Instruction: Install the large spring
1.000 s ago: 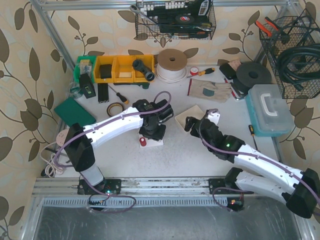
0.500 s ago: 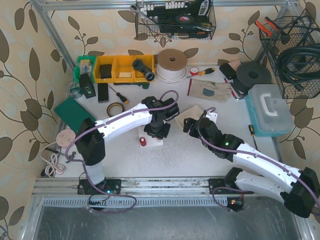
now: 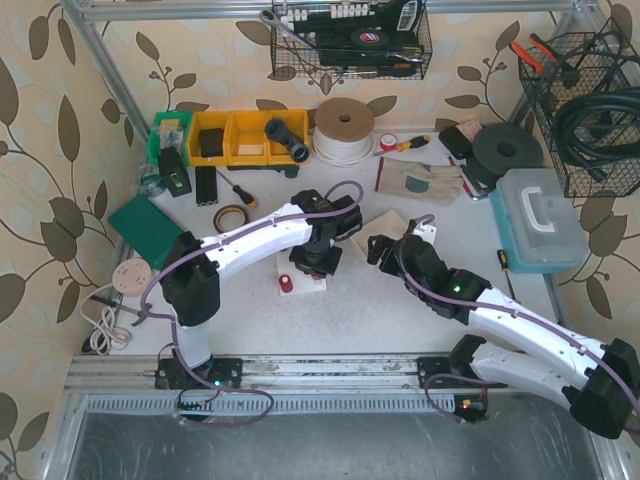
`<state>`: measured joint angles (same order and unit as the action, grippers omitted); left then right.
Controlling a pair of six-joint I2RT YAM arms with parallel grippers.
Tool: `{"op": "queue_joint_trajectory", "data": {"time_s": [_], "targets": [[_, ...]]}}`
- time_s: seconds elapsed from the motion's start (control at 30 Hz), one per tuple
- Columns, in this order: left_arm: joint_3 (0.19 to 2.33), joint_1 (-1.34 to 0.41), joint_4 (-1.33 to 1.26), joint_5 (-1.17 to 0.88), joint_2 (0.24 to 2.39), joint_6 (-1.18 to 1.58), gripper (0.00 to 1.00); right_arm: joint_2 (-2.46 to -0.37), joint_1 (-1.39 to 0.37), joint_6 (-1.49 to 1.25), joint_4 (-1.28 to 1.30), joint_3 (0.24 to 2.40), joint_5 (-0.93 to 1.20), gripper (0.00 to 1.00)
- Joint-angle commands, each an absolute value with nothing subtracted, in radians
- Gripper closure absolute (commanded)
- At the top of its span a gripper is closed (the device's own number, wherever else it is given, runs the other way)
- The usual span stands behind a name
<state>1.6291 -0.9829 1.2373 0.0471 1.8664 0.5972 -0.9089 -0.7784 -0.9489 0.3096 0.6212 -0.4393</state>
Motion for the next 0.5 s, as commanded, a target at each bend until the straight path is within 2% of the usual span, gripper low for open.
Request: {"op": "queue_joint_trajectory", "data": {"time_s": [0.0,0.47], "targets": [[1.660,-0.980,1.279,0.066,1.854,0.579,1.00,-0.891,-0.776,-0.945,0.298,0.607,-0.432,0.02],[1.603,-0.965,1.267,0.065,1.779,0.591,1.00,-0.887,-0.775,-0.952,0.307,0.604,-0.428,0.02]]}}
